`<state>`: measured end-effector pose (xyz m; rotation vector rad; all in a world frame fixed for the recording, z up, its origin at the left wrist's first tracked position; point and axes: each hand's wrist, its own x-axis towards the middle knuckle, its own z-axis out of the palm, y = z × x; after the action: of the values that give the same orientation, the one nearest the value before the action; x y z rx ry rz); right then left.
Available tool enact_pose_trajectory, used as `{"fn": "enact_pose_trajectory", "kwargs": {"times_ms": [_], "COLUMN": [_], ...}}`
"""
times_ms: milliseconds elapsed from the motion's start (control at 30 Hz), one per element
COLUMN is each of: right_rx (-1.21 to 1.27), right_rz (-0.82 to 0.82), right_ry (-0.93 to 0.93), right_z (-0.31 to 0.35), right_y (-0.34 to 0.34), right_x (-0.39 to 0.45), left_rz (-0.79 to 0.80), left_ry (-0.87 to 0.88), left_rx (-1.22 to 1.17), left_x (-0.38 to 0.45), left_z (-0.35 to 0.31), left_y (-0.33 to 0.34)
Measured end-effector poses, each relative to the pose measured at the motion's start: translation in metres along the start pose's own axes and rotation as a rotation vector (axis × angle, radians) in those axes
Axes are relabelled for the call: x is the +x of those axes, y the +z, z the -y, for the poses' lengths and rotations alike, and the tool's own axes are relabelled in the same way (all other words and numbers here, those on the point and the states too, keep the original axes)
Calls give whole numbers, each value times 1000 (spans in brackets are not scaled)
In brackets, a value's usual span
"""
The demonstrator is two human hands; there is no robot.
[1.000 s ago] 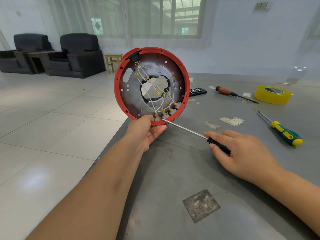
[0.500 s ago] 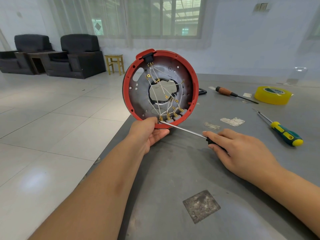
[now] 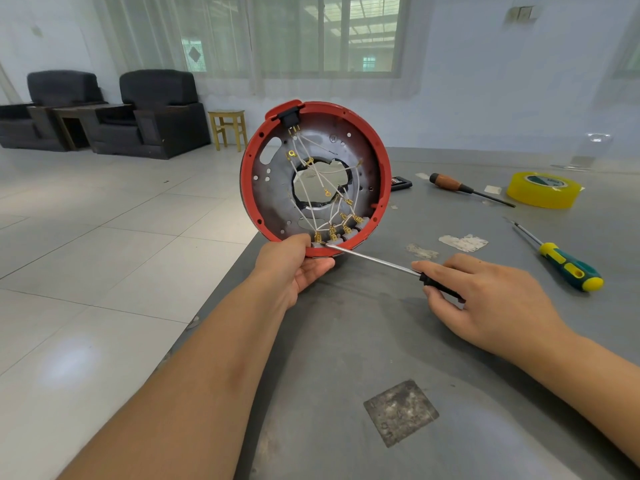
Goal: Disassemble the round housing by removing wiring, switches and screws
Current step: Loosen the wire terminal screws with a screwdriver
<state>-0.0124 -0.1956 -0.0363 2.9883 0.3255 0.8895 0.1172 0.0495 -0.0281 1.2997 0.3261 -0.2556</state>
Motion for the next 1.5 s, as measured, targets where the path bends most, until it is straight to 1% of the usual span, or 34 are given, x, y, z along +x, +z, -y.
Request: {"fn": "enact_pose_trajectory", "kwargs": {"times_ms": [167,433,767,1000,1133,1500], "right_rx": [-4,19,80,144,137,140], "right_rz": [-22,25,158,188,203,224], "right_ry": [12,-3,20,23,12,28], "right_z": [2,5,11,16,17,19], "right_y": [-1,1,3,8,10,9], "right_x": [1,1,-1,-3,-3,0], "left_rz": [-3,2,-6,-6,5,32], "left_ry": [0,-19,-50,-50,-75,-63], "left_rx": [6,-16,-30,-73,-72,-60], "left_x": [0,0,-1,-2,-2,0], "left_z": [0,-2,-6,-7,-9,-6], "left_y": [0,0,0,-2,-3,-3]}}
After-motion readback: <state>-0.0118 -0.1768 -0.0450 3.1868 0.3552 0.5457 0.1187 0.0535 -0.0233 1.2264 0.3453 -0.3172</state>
